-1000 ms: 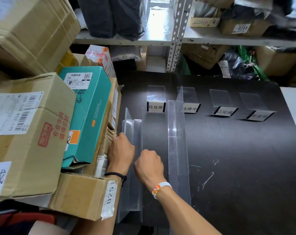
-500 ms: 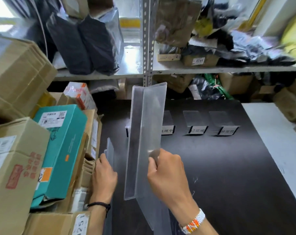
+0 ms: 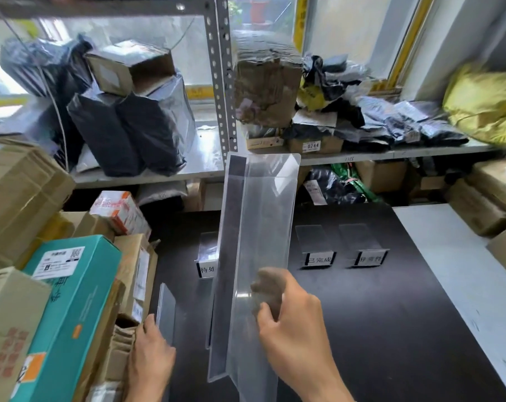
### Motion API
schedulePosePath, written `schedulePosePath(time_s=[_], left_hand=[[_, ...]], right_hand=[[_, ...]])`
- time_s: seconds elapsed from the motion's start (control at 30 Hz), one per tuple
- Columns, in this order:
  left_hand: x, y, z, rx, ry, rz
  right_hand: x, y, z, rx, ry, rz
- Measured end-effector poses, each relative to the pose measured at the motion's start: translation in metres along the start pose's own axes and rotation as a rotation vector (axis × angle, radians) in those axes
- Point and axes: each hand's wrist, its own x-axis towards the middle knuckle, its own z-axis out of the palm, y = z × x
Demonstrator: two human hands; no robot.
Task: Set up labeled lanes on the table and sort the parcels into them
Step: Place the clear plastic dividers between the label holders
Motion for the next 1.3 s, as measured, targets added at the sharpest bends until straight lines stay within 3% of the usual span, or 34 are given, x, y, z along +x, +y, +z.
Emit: schedulePosePath(time_s=[0.17, 0.3, 0.5, 0.73, 0.87, 0.97, 1.3], left_hand=[[-0.001, 0.001, 0.008, -0.023, 0.06, 0.022], [-0.005, 0.001, 0.013, -0.054, 0.133, 0.027], [-0.015, 0.02, 0.018, -0.087, 0.19, 0.038], [-0.019, 0.053, 0.013, -0.055, 0.312, 0.116], [-0.009, 0.06, 0.022, 0.093, 0.241, 0.204], [-0.001, 0.053, 0.03, 0.154, 0.135, 0.153], [0.006, 0.036, 0.024, 0.131, 0.157, 0.085]], right_hand=[[0.009, 0.018, -0.036, 0.024, 0.084, 0.049], [0.026, 0.048, -0.074, -0.144, 0.086, 0.112], [0.065, 0.102, -0.081, -0.432, -0.071, 0.254], [0.105, 0.135, -0.054, -0.525, -0.241, 0.282], [0.121, 0.142, -0.045, -0.55, -0.27, 0.286], [0.129, 0.148, -0.041, -0.56, -0.285, 0.284], [0.136, 0.153, -0.029, -0.571, -0.32, 0.281]])
